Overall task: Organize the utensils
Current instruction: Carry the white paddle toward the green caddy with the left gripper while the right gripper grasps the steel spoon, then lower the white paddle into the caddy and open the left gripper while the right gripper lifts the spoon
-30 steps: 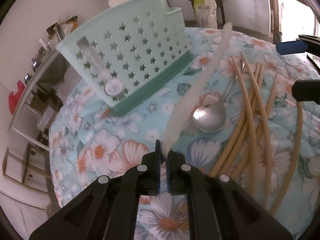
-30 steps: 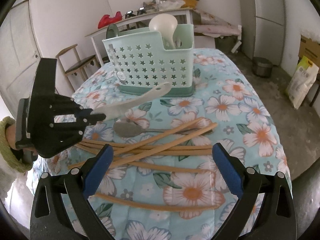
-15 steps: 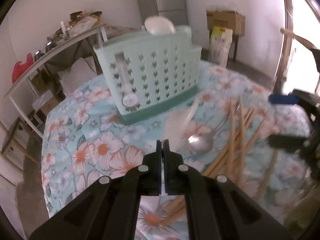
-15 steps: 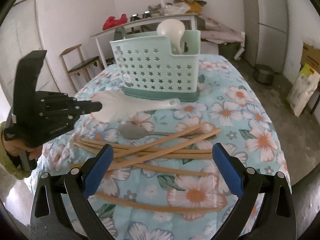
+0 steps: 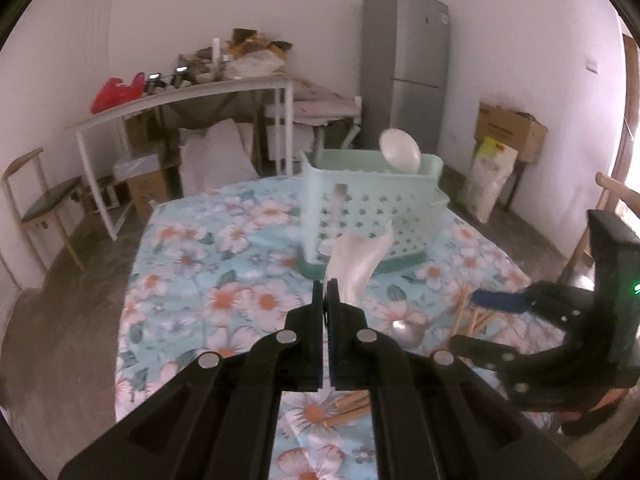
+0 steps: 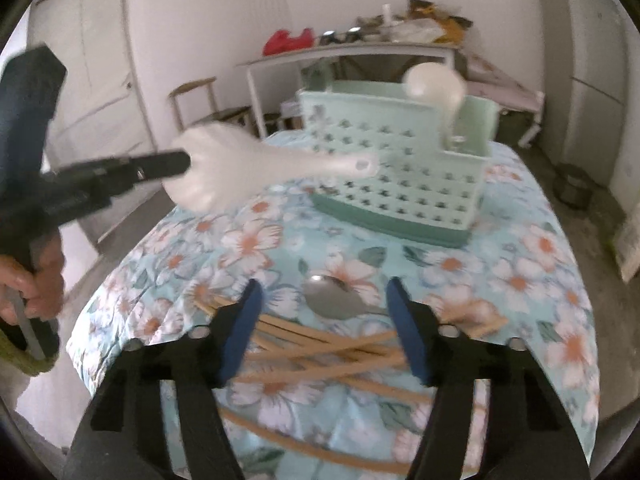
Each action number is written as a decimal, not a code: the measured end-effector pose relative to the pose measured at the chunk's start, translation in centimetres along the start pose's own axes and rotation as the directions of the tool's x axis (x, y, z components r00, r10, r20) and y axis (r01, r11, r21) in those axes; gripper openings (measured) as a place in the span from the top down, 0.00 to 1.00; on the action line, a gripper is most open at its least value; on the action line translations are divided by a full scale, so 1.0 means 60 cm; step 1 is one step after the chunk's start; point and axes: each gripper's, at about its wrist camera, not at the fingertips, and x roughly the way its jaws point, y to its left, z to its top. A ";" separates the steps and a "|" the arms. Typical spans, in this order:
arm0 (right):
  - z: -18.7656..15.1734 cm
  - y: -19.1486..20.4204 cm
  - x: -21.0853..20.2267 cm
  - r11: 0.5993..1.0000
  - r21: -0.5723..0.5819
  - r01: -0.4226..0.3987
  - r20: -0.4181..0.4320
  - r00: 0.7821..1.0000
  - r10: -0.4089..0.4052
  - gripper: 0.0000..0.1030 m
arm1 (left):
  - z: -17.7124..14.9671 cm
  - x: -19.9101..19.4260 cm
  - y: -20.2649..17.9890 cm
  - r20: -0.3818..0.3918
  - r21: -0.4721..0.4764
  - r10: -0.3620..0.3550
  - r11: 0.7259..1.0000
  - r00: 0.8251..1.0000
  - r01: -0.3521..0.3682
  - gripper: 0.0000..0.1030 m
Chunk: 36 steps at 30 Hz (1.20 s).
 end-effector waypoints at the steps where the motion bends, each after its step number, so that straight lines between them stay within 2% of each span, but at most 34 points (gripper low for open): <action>1: 0.004 0.007 0.012 1.000 -0.018 -0.005 -0.015 1.000 0.004 0.57 | 0.000 -0.003 0.003 0.002 -0.004 0.010 1.000 1.000 -0.010 0.99; 4: 0.013 0.026 0.044 0.997 -0.076 0.018 -0.062 0.998 -0.023 0.66 | 0.000 -0.007 0.013 0.005 -0.023 0.020 1.000 1.000 -0.020 0.99; 9: 0.007 0.049 0.086 0.982 -0.179 0.068 -0.146 0.985 -0.095 0.75 | -0.003 -0.008 0.028 0.004 -0.045 0.027 0.999 1.000 -0.027 0.99; 15: -0.012 0.066 0.134 0.954 -0.275 0.123 -0.246 0.950 -0.194 0.81 | -0.009 0.001 0.042 -0.013 -0.066 0.021 0.998 1.000 -0.022 0.99; 21: -0.013 0.068 0.145 0.943 -0.293 0.157 -0.235 0.944 -0.230 0.89 | -0.006 -0.002 0.043 -0.009 -0.063 0.030 0.998 1.000 -0.030 0.99; 26: -0.004 0.085 0.154 0.934 -0.311 0.177 -0.196 0.950 -0.245 0.95 | -0.004 -0.010 0.041 0.004 -0.062 0.035 0.997 0.999 -0.034 0.99; 36: 0.045 0.043 0.086 0.958 -0.206 0.199 -0.083 0.972 -0.220 0.99 | 0.015 -0.052 0.036 0.084 -0.064 0.025 0.998 0.996 -0.019 0.99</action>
